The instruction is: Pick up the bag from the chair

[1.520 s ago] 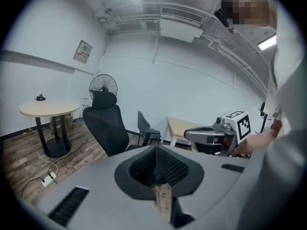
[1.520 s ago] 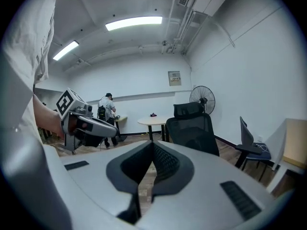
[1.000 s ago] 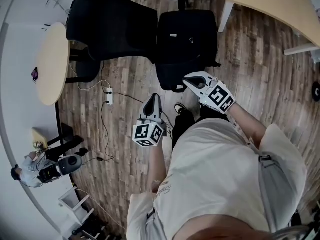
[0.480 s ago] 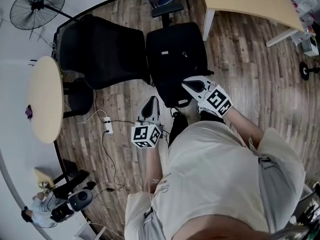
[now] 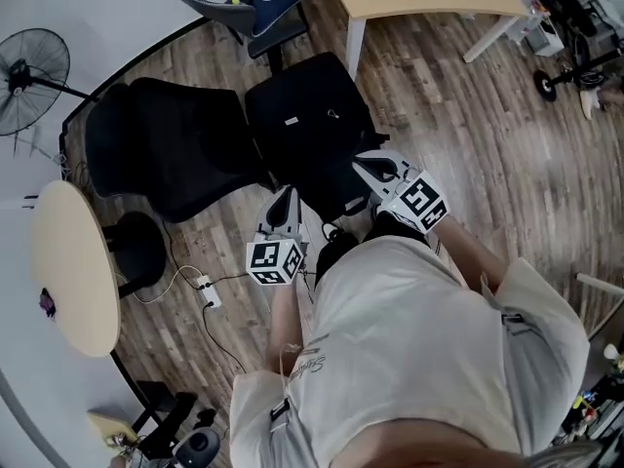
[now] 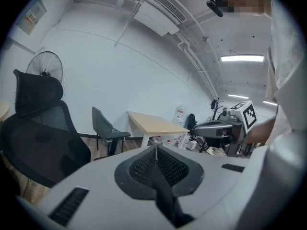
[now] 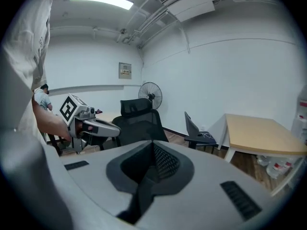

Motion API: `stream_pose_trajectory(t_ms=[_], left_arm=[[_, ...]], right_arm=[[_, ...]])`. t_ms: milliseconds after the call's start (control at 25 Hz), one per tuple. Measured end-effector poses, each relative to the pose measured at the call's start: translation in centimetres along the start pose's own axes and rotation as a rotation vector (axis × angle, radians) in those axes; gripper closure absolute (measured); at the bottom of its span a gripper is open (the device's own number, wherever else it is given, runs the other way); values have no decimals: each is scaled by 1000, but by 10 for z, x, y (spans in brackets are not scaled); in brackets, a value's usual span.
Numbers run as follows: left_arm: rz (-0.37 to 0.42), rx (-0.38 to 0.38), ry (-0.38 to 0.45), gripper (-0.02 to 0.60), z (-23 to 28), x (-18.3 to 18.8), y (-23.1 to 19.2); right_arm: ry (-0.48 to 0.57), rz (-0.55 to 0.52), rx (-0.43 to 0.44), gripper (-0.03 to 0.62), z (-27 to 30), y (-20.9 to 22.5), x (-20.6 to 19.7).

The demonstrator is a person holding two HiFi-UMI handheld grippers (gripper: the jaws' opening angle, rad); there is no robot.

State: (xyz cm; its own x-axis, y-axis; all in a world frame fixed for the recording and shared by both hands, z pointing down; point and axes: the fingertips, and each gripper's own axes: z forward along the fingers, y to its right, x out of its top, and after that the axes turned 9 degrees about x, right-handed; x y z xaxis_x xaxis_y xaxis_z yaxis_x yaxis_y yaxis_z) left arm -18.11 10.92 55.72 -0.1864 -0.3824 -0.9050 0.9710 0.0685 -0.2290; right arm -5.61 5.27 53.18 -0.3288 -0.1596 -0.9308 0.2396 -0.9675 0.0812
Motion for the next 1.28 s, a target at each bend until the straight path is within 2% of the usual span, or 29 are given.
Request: stream_pose_trajectory(t_ms=[120,240,480,600,960,1280], left_arm=[[40,-71,-10,561,11,-2,5],[60,-112,-20,561,17,1,10],[59,-144,-43,561,19,-1,34],[66,-140,-64,561,17,-6,44],[38,-48,-111,561,11,-23,54],[18,17,-230,560,3,-78,40]], right_arm=[[9,34,-74,599,-13,4,-4],[2,48,-126,599,-25,9,-5],[4,62,-197,599,-58,25,-10],[13,78,-205,599,-68,36,-18],[-49,75,-75,599,-74,36,-54],[-191,92,57,596,-58,27,-132]])
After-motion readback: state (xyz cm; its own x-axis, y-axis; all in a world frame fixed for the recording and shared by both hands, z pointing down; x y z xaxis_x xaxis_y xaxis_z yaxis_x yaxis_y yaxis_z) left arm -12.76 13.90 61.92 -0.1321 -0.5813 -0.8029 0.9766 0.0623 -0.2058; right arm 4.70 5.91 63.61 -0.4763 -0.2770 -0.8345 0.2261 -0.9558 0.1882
